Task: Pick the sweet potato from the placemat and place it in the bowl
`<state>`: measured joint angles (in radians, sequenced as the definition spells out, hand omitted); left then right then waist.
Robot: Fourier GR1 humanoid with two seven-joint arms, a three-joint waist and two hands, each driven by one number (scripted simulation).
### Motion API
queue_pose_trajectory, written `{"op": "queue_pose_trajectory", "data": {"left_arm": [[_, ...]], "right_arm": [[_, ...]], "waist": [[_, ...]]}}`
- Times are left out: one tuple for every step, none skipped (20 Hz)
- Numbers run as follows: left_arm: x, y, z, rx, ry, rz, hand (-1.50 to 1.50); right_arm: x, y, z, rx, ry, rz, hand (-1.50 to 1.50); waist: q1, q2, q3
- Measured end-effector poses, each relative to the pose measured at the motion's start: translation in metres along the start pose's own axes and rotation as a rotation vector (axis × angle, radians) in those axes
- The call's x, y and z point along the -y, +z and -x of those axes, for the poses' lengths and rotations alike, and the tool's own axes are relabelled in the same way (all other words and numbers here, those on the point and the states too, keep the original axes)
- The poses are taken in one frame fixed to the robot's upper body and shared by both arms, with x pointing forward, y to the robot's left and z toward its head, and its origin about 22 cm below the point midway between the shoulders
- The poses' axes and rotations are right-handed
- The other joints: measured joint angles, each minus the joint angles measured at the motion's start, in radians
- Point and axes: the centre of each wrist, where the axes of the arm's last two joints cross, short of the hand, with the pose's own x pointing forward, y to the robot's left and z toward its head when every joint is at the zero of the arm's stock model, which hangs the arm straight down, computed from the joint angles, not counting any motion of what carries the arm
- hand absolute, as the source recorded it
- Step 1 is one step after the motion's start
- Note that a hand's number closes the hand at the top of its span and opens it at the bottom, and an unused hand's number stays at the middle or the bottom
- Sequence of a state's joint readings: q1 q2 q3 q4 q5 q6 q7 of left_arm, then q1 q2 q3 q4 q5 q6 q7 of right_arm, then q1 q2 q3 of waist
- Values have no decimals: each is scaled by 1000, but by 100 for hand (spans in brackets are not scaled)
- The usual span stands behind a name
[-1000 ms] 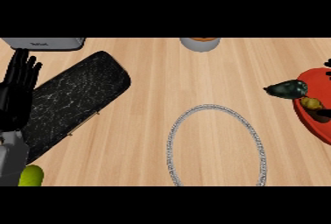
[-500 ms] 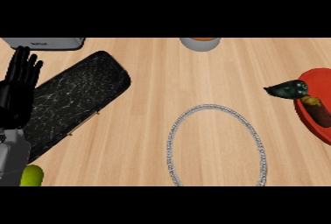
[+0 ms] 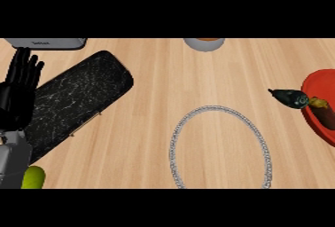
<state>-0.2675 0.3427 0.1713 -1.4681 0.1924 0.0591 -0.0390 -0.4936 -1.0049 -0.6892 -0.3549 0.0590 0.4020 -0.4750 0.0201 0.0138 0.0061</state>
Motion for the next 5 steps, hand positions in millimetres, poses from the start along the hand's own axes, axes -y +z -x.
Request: {"op": "queue_pose_trajectory", "data": {"left_arm": [[2,-4,-2,1,-1,2,0],[0,-4,-2,-2,-2,2,0],[1,-3,0,-4,0,0,0],[0,-3,-1,-4,0,0,0],[1,-2,0,-5,1,1,0]], "right_arm": [[6,2,-1,0,-9,6,-150],[14,9,2,2,-18,6,-150],[20,13,4,6,-22,8,-150],[26,18,5,6,-28,5,-150],[33,23,6,2,-32,5,-150]], "waist": [[0,1,1],[-1,1,1],[0,2,2],[1,2,2],[2,2,3]]}}
